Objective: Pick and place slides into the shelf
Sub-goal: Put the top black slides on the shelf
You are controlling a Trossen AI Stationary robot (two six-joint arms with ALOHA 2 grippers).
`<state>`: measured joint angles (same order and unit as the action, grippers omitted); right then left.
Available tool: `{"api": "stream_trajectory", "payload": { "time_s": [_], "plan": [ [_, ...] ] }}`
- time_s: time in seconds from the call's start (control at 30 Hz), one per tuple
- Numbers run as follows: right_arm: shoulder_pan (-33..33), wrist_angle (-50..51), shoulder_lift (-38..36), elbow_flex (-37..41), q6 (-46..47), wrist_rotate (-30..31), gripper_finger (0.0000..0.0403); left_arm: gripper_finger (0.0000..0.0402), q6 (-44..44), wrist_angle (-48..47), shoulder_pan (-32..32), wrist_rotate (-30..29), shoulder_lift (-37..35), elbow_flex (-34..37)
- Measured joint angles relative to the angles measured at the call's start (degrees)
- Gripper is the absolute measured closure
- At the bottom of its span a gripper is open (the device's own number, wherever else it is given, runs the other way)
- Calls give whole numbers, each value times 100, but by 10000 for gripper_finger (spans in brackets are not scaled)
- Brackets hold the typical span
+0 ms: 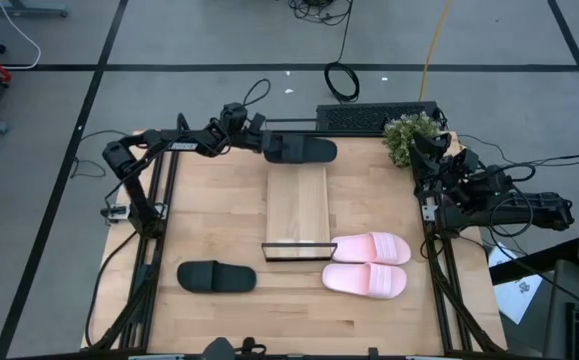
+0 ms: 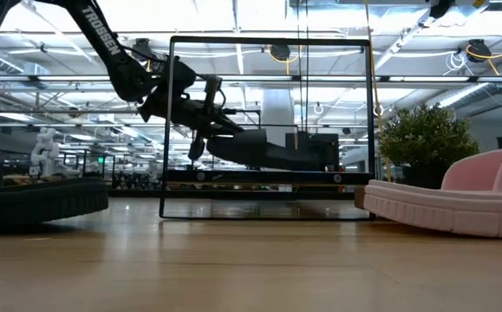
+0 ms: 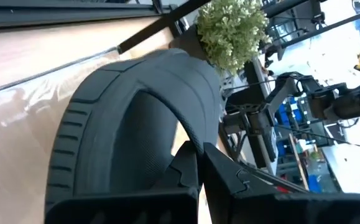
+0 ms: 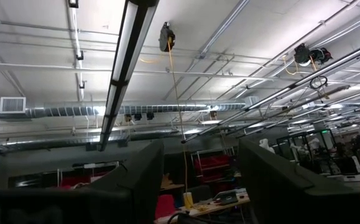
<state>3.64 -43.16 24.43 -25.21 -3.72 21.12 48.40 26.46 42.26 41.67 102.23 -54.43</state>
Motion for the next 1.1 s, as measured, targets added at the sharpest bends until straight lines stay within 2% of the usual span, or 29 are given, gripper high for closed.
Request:
{"api": "stream_trajectory", "payload": {
  "time_s": [0.3, 0.73, 1.1],
  "plan": [
    [0, 9, 0, 0, -1, 4, 206, 401, -499, -414, 85, -277, -6, 0],
    [0, 13, 106, 0, 129, 2, 206, 401, -972, -451, 85, -582, -8, 0],
    [0, 11, 166, 0, 149, 2, 206, 377, -1379, -444, 87, -1033, -8, 0]
  ]
}}
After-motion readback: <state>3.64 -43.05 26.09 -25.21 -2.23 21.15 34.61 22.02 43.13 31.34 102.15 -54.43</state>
